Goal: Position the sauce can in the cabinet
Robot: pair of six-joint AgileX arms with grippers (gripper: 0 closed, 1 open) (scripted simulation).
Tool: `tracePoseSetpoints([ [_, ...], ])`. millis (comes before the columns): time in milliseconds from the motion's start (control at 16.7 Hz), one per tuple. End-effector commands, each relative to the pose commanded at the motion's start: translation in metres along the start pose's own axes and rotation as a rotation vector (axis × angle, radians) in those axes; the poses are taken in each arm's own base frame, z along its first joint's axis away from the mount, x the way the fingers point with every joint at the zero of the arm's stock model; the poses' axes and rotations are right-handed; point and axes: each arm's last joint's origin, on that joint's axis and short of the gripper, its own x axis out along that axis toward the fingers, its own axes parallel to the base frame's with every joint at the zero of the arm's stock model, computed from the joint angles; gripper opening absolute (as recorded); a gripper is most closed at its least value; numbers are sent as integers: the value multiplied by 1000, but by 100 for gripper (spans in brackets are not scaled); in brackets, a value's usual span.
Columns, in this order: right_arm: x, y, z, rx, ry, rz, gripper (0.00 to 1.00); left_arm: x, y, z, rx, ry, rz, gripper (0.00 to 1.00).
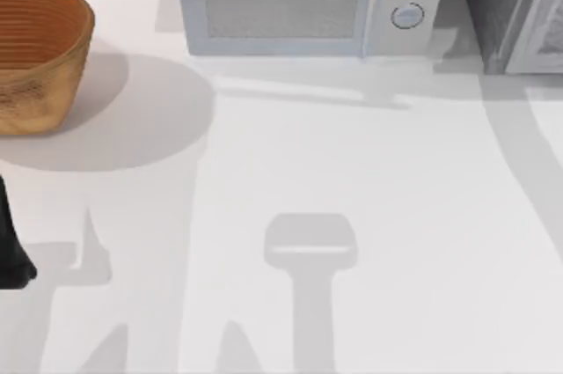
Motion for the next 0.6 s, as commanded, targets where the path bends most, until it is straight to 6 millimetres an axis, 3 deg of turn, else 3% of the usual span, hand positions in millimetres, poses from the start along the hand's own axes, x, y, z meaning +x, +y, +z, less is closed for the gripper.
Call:
tracePoseSetpoints([
  [180,11,4,2,-22,16,2,0,0,0,0,0,0,0,100],
  [600,15,3,1,-19,17,-1,0,0,0,0,0,0,0,100],
])
